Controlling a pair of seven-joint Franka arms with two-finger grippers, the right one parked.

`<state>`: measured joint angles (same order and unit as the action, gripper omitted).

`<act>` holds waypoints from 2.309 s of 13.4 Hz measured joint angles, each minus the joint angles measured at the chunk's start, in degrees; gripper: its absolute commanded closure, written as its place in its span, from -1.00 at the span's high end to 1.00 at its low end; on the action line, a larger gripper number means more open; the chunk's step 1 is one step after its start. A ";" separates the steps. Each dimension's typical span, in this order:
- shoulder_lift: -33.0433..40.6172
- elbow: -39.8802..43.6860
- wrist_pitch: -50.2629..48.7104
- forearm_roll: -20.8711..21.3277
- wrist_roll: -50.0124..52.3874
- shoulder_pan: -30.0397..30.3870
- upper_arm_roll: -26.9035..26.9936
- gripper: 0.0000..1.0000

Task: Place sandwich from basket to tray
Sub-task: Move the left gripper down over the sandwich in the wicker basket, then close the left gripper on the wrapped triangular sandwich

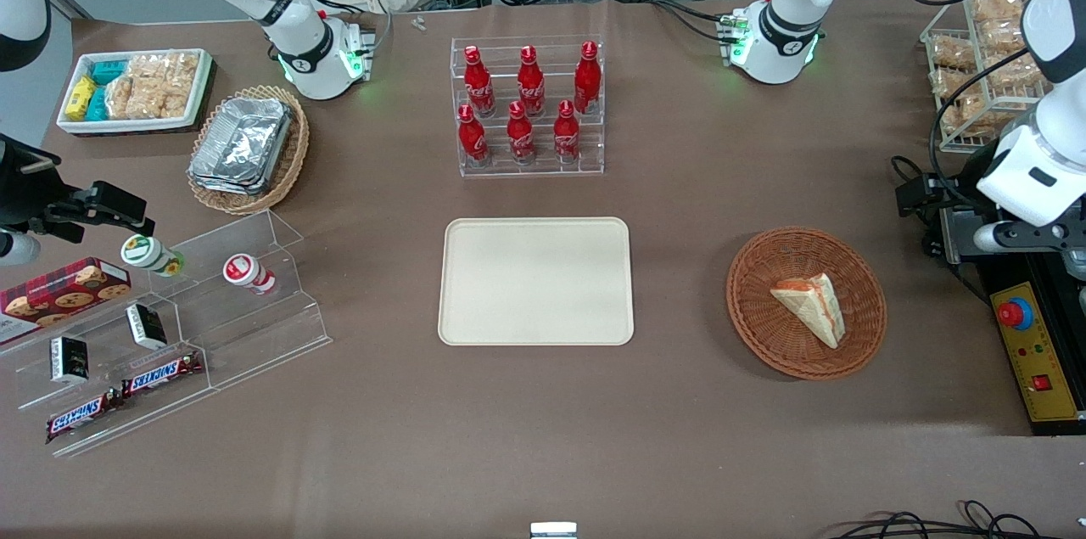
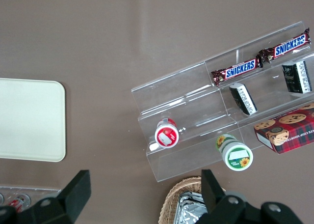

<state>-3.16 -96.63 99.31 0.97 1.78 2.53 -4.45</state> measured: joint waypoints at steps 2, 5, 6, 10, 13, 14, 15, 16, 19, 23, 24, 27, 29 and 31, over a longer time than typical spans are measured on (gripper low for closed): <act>-0.97 0.12 0.28 0.00 0.01 -0.10 -0.10 1.00; -3.84 1.49 1.18 0.01 3.50 -0.29 -0.30 1.00; -5.15 1.42 2.99 0.01 6.67 -0.60 -0.39 1.00; -10.15 -4.43 15.86 0.01 22.94 -2.32 -0.70 1.00; -13.30 -7.47 21.06 0.01 30.20 -2.36 -0.66 1.00; -14.44 -7.77 22.24 0.01 32.12 -2.30 -0.60 1.00; -15.56 -7.88 23.36 0.01 33.30 -2.26 -0.57 1.00; -16.67 -7.92 24.89 0.01 34.13 -2.25 -0.54 1.00; -20.13 -7.98 29.11 0.01 37.91 -2.25 -0.53 1.00; -21.57 -8.84 29.32 0.01 39.32 -1.98 -0.18 1.00; -21.58 -9.30 29.32 0.01 39.33 -1.84 -0.12 1.00; -21.96 -9.96 29.33 0.01 39.44 -1.76 -0.08 1.00; -22.58 -10.07 29.45 0.01 40.62 -1.77 -0.08 0.86; -23.68 -10.09 31.06 0.01 43.04 -1.95 -0.14 0.46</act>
<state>-26.84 -106.72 130.37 0.98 44.82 0.58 -4.59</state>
